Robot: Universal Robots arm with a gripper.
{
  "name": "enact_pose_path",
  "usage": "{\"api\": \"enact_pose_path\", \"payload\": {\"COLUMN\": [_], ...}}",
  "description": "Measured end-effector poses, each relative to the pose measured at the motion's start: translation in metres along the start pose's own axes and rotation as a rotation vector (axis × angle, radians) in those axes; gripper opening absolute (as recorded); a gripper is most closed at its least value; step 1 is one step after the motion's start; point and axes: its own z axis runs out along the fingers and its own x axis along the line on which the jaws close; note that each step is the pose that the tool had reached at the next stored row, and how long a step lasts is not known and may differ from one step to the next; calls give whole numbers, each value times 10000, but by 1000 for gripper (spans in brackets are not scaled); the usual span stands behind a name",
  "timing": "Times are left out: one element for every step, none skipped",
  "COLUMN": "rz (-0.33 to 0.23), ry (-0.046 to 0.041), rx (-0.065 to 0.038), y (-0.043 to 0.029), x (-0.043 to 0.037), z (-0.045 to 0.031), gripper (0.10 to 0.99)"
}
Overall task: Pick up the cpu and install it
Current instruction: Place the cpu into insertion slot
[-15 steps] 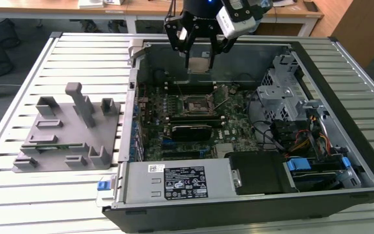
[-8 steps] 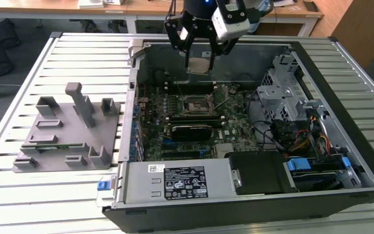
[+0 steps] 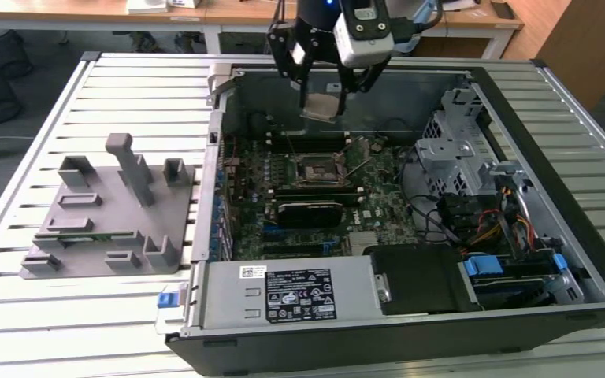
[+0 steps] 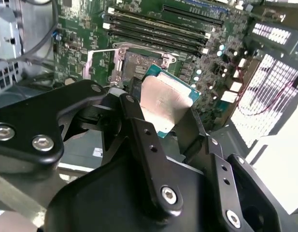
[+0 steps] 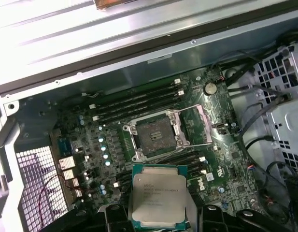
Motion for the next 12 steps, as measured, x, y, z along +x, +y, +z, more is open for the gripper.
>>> {"api": "enact_pose_path", "payload": {"rz": [178,369,542,723,892,1065,1239,1410,1593,1759,1914,2065], "ry": [-8,-16,-24,-32,-39,-47,-56,-64,-73,-80,-87,-94], "rx": [-1,-1,-1,-2,-3,-4,-3,-4,-5,-4,-4,-6], "y": [0,0,0,0,0,-1,-1,-1,-1,-1,-1,-1], "x": [0,0,0,0,0,0,0,0,0,0,0,0], "z": [2,3,5,6,8,10,12,14,15,16,17,18], "gripper": [529,529,529,529,529,529,529,529,529,529,529,529]}}
